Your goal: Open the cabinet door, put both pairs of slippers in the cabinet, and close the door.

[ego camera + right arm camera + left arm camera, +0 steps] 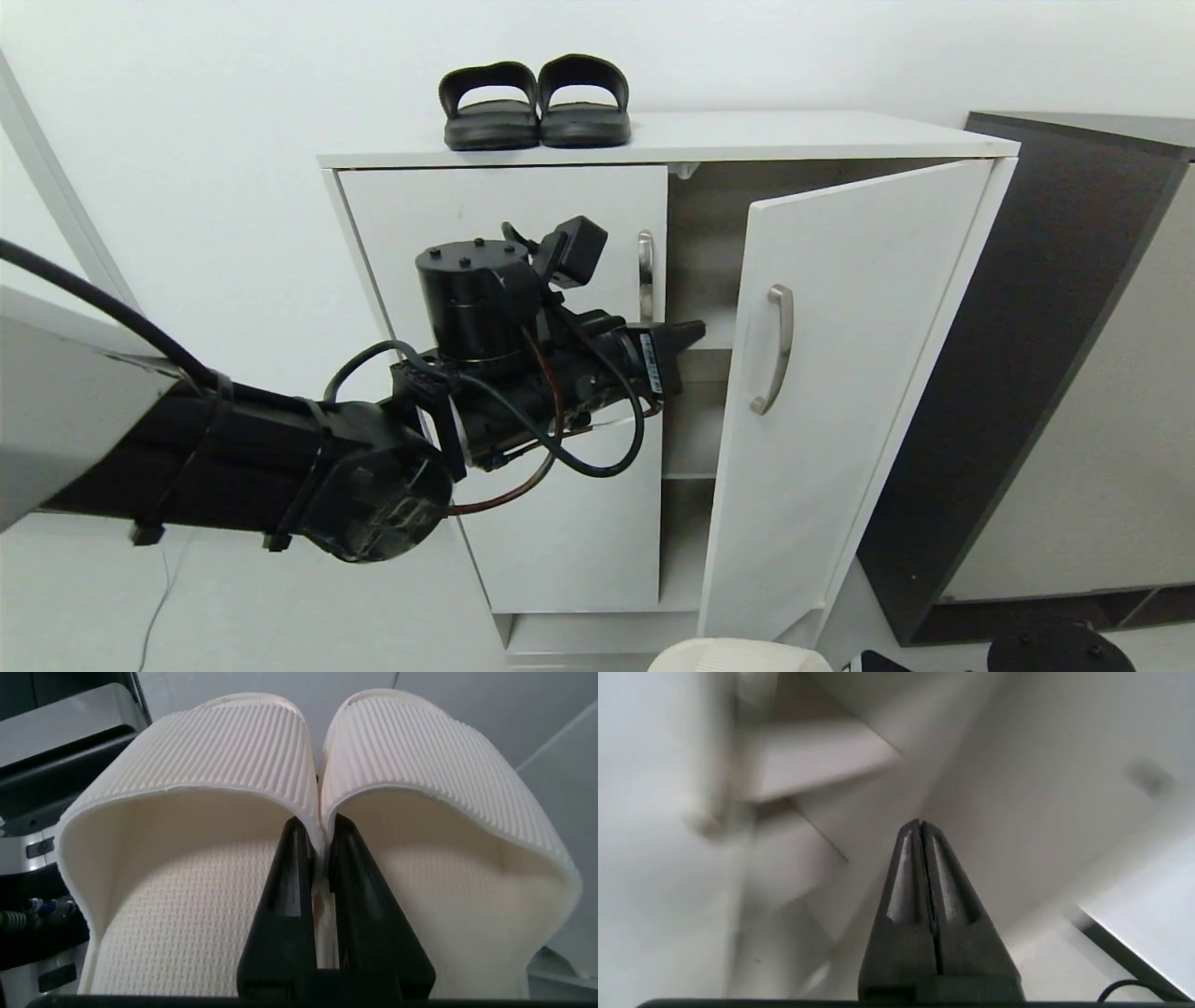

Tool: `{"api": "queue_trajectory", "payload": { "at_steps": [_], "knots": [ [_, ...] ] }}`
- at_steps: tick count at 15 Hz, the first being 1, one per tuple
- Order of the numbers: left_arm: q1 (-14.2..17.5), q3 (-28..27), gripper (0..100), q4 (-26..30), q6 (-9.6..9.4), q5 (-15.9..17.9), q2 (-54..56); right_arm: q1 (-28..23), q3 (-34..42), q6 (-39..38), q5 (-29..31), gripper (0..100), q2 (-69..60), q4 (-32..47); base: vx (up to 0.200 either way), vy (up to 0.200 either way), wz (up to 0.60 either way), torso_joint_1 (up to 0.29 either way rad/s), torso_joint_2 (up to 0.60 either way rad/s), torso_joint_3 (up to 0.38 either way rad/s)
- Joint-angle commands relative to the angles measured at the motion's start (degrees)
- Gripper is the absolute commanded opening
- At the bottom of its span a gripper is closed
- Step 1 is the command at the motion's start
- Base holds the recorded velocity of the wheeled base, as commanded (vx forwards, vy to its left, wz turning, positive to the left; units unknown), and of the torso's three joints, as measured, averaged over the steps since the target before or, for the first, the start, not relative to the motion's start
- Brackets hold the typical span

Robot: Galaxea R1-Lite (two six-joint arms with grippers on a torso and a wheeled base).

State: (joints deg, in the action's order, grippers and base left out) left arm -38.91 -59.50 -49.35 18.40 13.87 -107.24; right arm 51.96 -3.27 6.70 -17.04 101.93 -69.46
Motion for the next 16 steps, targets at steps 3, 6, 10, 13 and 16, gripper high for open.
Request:
{"api": "queue_trajectory", "payload": {
  "at_steps": [3, 6, 10, 13, 16],
  "knots": [
    [-5.3, 0.9, 0, -1.5, -0.29, -0.2, -1.4, 1.0, 0.7, 0.1, 0.0, 0, 0.6, -0.1, -0.200, 0.000, 0.00, -0.004, 0.00, 0.004],
    [-9.1, 2.9, 0, -3.7, -0.47, -1.7, 0.4, 1.3, 1.0, 0.1, 0.0, 0, 0.9, -0.1, -0.133, 0.000, 0.00, 0.000, 0.00, 0.000],
    [-9.1, 3.0, 0, -4.4, -0.38, -1.7, 0.2, 1.7, 1.0, 0.2, 0.0, 0, 0.9, -0.1, 0.000, 0.000, 0.00, 0.000, 0.00, 0.000],
    [-8.4, 3.1, 0, -4.9, -0.20, -1.7, -0.9, 1.6, 0.5, 0.1, 0.1, 0, 2.0, -0.4, 0.000, 0.000, 0.00, 0.000, 0.00, 0.000],
    [-5.0, 4.7, 0, -8.7, -0.47, -6.0, -1.0, -0.3, -3.6, -0.6, 2.2, 0, 4.2, -0.4, 0.000, 0.000, 0.00, 0.000, 0.00, 0.000]
  ]
}}
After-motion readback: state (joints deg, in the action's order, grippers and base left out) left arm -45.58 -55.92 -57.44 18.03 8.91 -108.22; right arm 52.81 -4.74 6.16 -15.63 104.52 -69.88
